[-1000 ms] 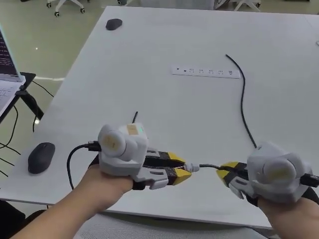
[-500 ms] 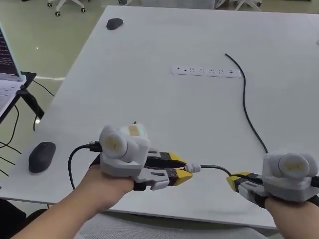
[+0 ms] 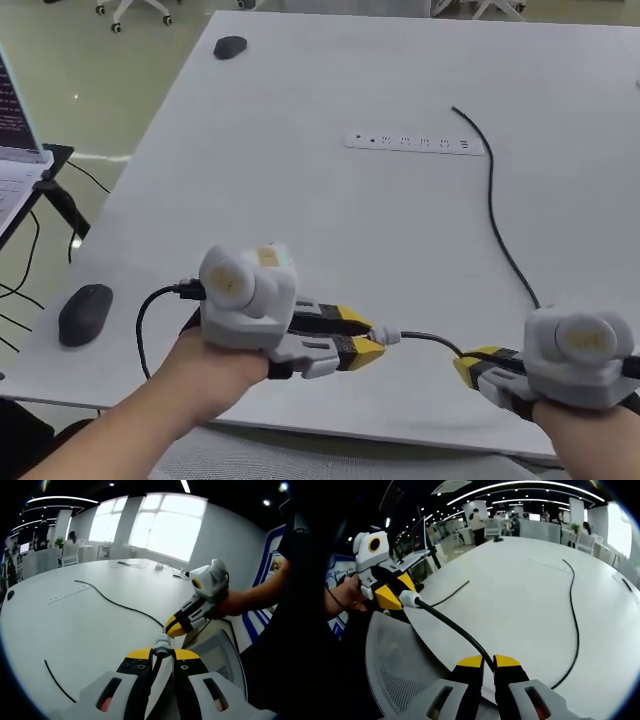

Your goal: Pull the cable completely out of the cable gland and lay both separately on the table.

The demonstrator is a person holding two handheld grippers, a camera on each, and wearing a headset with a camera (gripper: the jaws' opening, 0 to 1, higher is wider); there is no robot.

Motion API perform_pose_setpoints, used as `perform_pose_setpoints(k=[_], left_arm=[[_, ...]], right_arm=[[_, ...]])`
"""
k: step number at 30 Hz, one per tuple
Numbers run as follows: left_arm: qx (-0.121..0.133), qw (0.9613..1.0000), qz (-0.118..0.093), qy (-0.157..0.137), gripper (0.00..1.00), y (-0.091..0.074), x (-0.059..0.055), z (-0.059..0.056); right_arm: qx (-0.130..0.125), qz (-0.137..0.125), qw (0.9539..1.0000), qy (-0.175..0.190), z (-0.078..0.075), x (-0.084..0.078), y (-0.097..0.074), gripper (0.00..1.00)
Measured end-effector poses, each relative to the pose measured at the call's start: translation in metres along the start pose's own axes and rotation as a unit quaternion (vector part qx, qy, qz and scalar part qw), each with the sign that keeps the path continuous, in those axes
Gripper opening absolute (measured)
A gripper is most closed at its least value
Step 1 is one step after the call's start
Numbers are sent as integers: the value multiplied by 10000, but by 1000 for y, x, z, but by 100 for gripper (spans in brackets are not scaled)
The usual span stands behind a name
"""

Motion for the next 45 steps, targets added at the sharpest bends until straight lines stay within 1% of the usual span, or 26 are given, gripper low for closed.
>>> perform_pose_setpoints(k=[4, 6, 9, 10, 11, 13, 14, 15, 16, 17, 18, 20, 21, 22, 24, 25, 27, 29, 32, 36, 41, 45], left_arm=[[33, 10000, -32, -44, 15, -1, 1, 1], [40, 9999, -22, -102, 15, -1, 0, 1], [46, 9999, -35, -113, 15, -2, 0, 2], [50, 9999, -45, -127, 15, -2, 1, 2], [45, 9999, -51, -147, 15, -2, 1, 2], [45, 9999, -42, -130, 15, -2, 1, 2], [45, 9999, -44, -129, 15, -2, 1, 1], [38, 9999, -57, -149, 15, -2, 2, 1], [34, 9998, -61, -164, 15, -2, 2, 1], [31, 9998, -61, -170, 15, -2, 2, 0], [26, 9999, -53, -162, 15, -1, 1, 0], [14, 9999, -28, -162, 15, -1, 1, -1], [8, 9999, -25, -168, 15, -1, 1, -2], [4, 9999, -23, -168, 15, -1, 0, -2], [5, 9998, -21, -173, 15, -1, 0, -2], [11, 9998, -25, -178, 15, -1, 0, -1], [11, 9998, -24, -184, 15, -1, 0, -1], [12, 9998, -21, -173, 15, -1, 0, -2], [13, 9999, -4, -165, 15, -1, -1, -2], [7, 9999, 19, -147, 15, 0, -1, -3], [13, 9999, 26, -147, 15, 1, -2, -3], [10, 10000, 48, -32, 15, 1, -1, -3]], right_arm=[[-27, -28, 9999, -128, 1, 1, -2, 3], [-22, -34, 9996, -267, 2, 3, -3, 3], [-28, -1, 9984, -556, 5, 5, -5, 3], [-42, 10, 9971, -756, 6, 6, -6, 4], [6, -38, 9967, -812, 9, 8, -7, 5], [74, -95, 9950, -992, 15, 12, -9, 9], [180, -134, 9926, -1193, 21, 16, -10, 12], [207, -163, 9909, -1318, 25, 18, -10, 15], [223, -230, 9869, -1582, 32, 22, -12, 15], [246, -254, 9842, -1733, 36, 24, -12, 16], [329, -307, 9803, -1924, 44, 28, -13, 16], [421, -335, 9760, -2111, 53, 32, -14, 15], [459, -343, 9725, -2259, 59, 34, -14, 15], [477, -333, 9711, -2314, 63, 35, -14, 14], [526, -311, 9701, -2347, 69, 37, -12, 12], [589, -322, 9683, -2406, 73, 38, -10, 12], [607, -305, 9659, -2500, 77, 39, -9, 12], [630, -316, 9640, -2563, 80, 39, -9, 10], [581, -291, 9605, -2707, 80, 40, -9, 8], [567, -305, 9590, -2758, 80, 41, -10, 4], [551, -311, 9580, -2797, 79, 39, -9, 3], [532, -295, 9577, -2813, 79, 38, -7, 2]])
Point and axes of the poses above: the centre of the closed fingertips' face, and the gripper's own axes: y roughly forward along the fingers, z roughly to its left, x roughly out of its top, the point moved 5 cm from there along -y, roughly backward along the fingers, and after that the axes turned 11 degrees about y, right-handed, at the moved point
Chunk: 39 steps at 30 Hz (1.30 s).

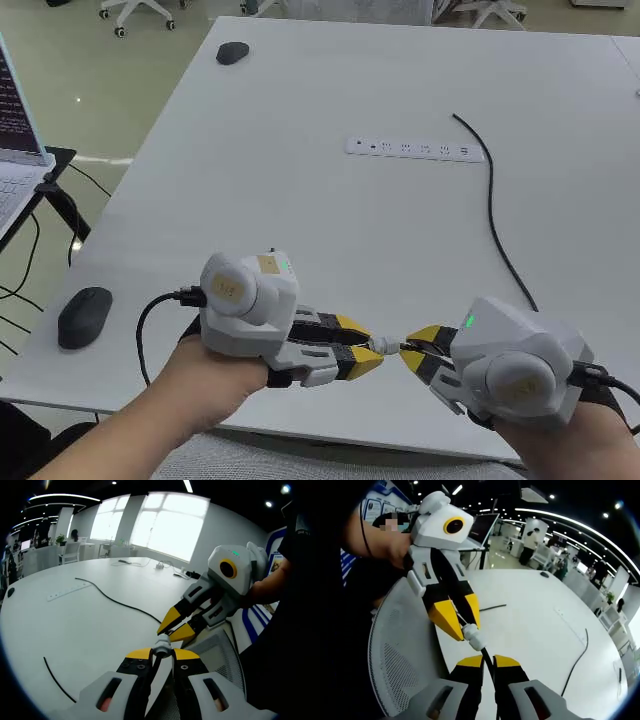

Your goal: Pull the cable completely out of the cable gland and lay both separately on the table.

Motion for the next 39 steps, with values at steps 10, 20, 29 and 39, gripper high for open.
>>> perform_pose_setpoints(k=[10, 20, 29, 39], left_arm=[[22, 10000, -19, -56, 15, 0, 1, 1], [1, 10000, 5, 57, 15, 1, -1, 1], [15, 10000, -49, 8, 15, 0, 0, 4], [49, 10000, -75, 39, 15, 0, 0, 7]], right_arm=[[-11, 3, 9996, 279, -2, -3, 1, 0], [-67, 96, 9978, 652, -6, -13, 4, 0], [-357, 232, 9925, 1148, -24, -29, 5, 0], [-635, 346, 9800, 1853, -48, -55, 6, 0]])
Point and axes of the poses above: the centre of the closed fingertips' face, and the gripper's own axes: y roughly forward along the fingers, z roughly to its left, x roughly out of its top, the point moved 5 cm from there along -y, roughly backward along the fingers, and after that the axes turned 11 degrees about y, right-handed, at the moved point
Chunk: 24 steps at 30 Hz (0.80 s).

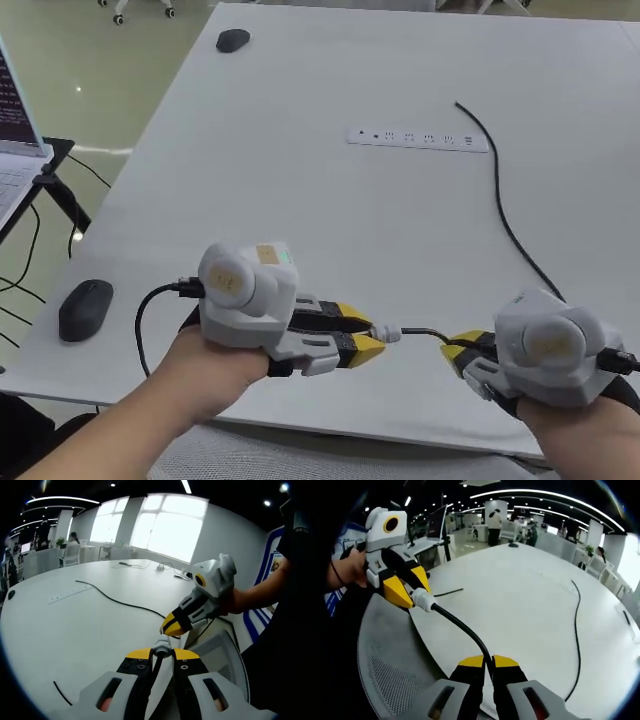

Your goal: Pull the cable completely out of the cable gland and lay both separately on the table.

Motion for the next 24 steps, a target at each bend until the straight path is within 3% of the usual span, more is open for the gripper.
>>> perform_pose_setpoints(k=[9, 15, 24], left_arm=[[27, 10000, -7, -13, 15, -1, 0, 1], [27, 10000, 26, 56, 15, 0, -1, 1], [6, 10000, 27, 14, 15, 2, 0, 1]], right_arm=[[-150, 139, 9970, 750, -17, -21, 8, 0], [-290, 167, 9955, 887, -25, -28, 8, 0], [-218, 170, 9963, 809, -23, -32, 5, 0]])
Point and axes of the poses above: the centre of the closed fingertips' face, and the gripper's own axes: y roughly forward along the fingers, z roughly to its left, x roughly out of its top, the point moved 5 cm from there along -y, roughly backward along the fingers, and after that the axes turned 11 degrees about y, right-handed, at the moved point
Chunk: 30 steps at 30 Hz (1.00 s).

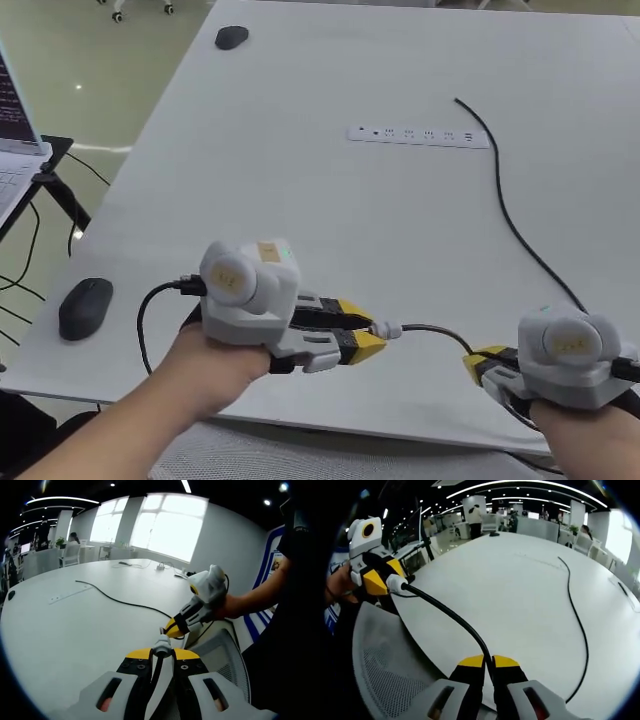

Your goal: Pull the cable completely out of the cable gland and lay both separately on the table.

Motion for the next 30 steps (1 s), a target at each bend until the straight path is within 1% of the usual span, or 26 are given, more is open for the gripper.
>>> perform_pose_setpoints(k=[1, 2, 3, 5, 7, 10, 13, 17, 19, 20, 21, 22, 23, 24, 26, 28, 29, 30], left_arm=[[2, 10000, -2, -4, 15, 0, 0, 0], [14, 10000, -12, -18, 15, -1, 1, 0], [29, 10000, -9, -8, 15, -1, 1, 0], [39, 10000, -11, 6, 15, -2, 1, 0], [44, 10000, -14, -1, 15, -2, 1, -1], [44, 10000, -14, -16, 15, -3, 0, -2], [42, 10000, 0, -9, 15, -2, 0, -4], [86, 10000, -14, 0, 15, -3, 1, -3], [109, 9999, -20, 0, 15, -3, 1, -3], [122, 9999, -17, 7, 15, -3, 1, -2], [130, 9999, -21, 8, 15, -3, 1, -2], [137, 9999, -27, 5, 15, -3, 1, -3], [144, 9999, -28, 5, 15, -3, 1, -3], [144, 9999, -31, 1, 15, -3, 1, -3], [147, 9999, -34, -20, 15, -3, 2, -3], [139, 9999, -17, -4, 15, -2, 2, -4], [134, 9999, -10, 2, 15, -2, 2, -4], [131, 9999, -8, 5, 15, -2, 2, -4]], right_arm=[[62, -1, 10000, -77, 1, -1, 0, 0], [190, -36, 9997, -167, 4, -2, 0, 0], [140, -54, 9997, -178, 3, -3, -2, 1], [175, -77, 9993, -335, 4, -4, -4, 1], [157, -152, 9990, -400, 4, -4, -5, 1], [166, -184, 9987, -444, 5, -3, -7, 1], [194, -240, 9983, -504, 6, -1, -10, 1], [182, -276, 9969, -718, 11, 5, -16, 2], [331, -345, 9937, -1013, 25, 15, -24, 6], [406, -455, 9896, -1305, 35, 22, -28, 8], [449, -489, 9866, -1490, 42, 26, -30, 9], [450, -512, 9822, -1752, 50, 31, -32, 9], [478, -545, 9794, -1885, 55, 34, -33, 9], [568, -575, 9755, -2044, 64, 38, -33, 11], [609, -612, 9722, -2175, 72, 43, -34, 12], [653, -643, 9675, -2358, 81, 47, -33, 12], [689, -617, 9642, -2483, 85, 47, -31, 12], [707, -590, 9621, -2567, 87, 47, -31, 11]])
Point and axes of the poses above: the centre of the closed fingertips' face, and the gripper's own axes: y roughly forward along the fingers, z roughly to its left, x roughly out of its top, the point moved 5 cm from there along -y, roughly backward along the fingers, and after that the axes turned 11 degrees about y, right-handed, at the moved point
